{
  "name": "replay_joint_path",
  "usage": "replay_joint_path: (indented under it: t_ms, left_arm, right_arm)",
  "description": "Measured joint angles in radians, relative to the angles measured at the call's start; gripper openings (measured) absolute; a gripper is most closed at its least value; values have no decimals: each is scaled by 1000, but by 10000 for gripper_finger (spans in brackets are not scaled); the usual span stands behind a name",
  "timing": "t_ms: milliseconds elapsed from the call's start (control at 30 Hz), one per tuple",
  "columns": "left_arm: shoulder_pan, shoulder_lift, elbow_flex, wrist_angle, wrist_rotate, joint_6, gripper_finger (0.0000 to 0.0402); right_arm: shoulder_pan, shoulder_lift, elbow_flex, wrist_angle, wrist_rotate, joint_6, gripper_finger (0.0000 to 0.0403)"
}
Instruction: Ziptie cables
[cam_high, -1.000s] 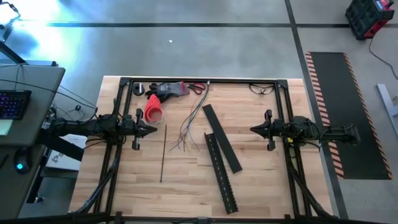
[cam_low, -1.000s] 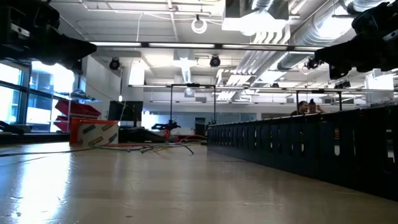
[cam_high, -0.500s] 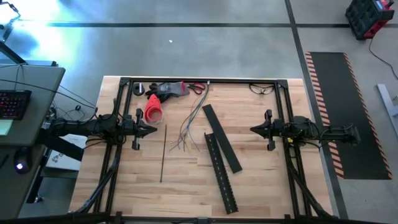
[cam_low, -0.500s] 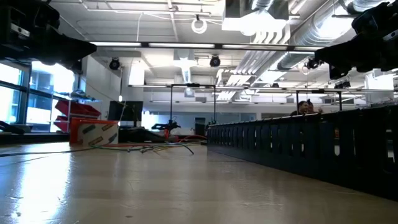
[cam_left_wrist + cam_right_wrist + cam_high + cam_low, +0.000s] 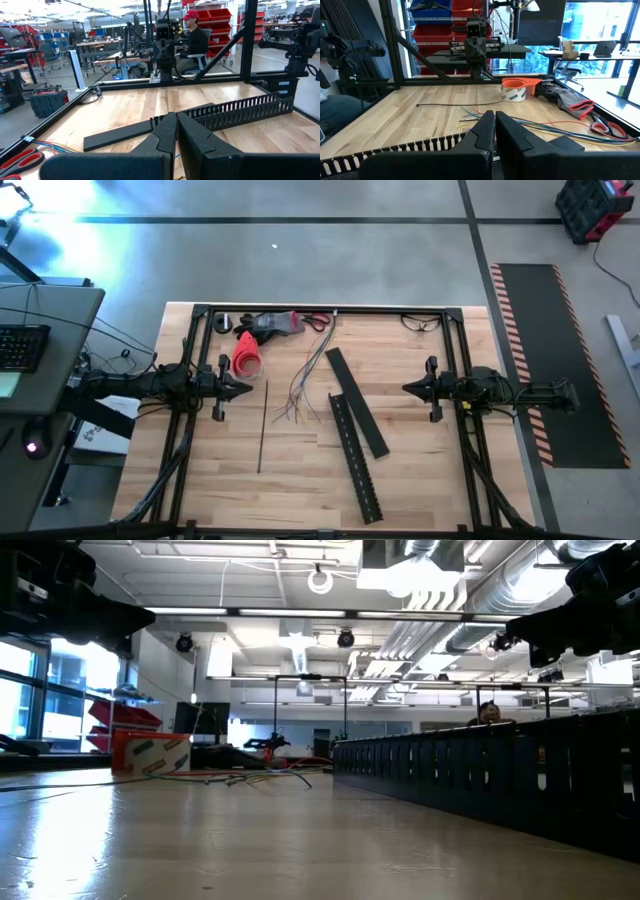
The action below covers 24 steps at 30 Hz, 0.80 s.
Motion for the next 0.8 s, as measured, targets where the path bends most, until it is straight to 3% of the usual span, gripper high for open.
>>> replay_joint_path:
  t_ms: [400, 500, 600, 700, 800]
  left_arm:
    - [0, 0, 0, 0, 0, 0, 0]
    - [0, 0, 0, 0, 0, 0, 0]
    - [0, 0, 0, 0, 0, 0, 0]
    - [0, 0, 0, 3, 0, -1, 0]
    - [0, 0, 0, 17, -1, -25, 0]
  right_arm:
    - [0, 0, 0, 0, 0, -1, 0]
    - [-2, 0, 0, 16, 20, -156, 0]
    - [-3, 0, 0, 134, 30, -162, 0]
    - [-2, 0, 0, 308, -18, 23, 0]
    - [-5, 0, 0, 443, 56, 77, 0]
